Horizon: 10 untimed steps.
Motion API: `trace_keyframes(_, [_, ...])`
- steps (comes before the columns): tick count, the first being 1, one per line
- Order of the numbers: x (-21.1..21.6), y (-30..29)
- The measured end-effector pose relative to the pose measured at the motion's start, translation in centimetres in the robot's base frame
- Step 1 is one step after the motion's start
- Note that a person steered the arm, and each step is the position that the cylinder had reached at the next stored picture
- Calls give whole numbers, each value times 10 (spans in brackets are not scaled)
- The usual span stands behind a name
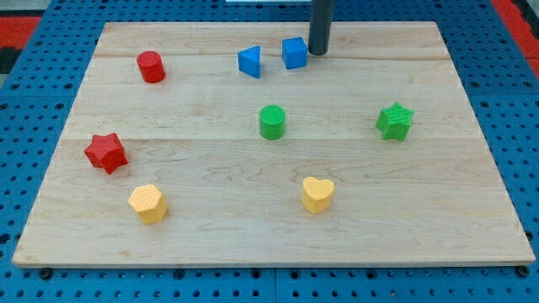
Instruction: Move the blue cube and the blue triangle towards the center of the board
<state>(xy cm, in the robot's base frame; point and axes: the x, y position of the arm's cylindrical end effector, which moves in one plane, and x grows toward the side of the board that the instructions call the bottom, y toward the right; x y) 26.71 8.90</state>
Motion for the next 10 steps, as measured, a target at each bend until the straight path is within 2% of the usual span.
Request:
trace_keyframes(2, [16, 97])
trace_keyframes(3, [-6, 109])
trace_keyframes(4, [-23, 23])
trace_keyframes(5, [-13, -56])
trace_keyframes(9, [-2, -111])
trace_keyframes(10, [-18, -119])
